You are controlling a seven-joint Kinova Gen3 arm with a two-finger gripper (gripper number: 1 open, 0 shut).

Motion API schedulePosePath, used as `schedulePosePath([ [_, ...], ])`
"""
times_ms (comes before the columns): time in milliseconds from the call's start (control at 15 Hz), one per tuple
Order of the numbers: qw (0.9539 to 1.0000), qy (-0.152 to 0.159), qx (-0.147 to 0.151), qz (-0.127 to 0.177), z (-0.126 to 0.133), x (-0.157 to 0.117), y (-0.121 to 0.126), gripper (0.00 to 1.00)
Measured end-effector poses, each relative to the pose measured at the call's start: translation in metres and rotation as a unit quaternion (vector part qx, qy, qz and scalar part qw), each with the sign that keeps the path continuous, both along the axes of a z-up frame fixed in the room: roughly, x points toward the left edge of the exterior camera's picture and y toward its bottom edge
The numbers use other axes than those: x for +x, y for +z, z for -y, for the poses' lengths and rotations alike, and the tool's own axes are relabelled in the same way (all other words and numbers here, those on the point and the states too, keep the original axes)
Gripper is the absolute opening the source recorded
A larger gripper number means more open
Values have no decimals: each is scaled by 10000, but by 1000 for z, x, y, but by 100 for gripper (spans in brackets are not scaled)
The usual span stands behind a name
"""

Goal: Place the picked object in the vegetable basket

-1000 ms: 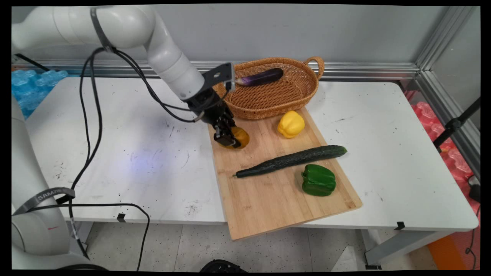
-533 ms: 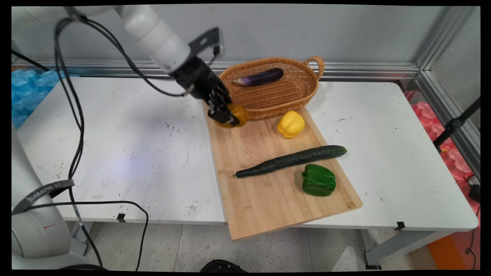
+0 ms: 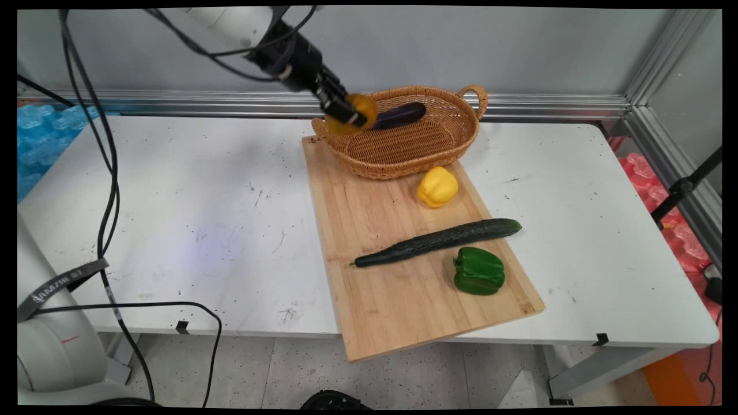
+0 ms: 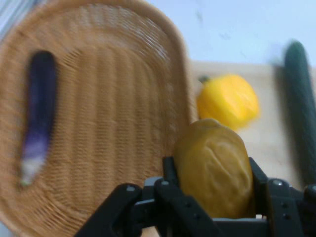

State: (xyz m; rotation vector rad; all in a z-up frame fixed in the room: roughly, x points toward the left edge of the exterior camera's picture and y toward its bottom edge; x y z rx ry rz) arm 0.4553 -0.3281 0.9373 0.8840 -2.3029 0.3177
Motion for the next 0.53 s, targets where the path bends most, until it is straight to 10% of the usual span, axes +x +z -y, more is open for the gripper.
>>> schedulePosePath([
  [533,9989,306,-351,-4,71,-15,-6,0],
])
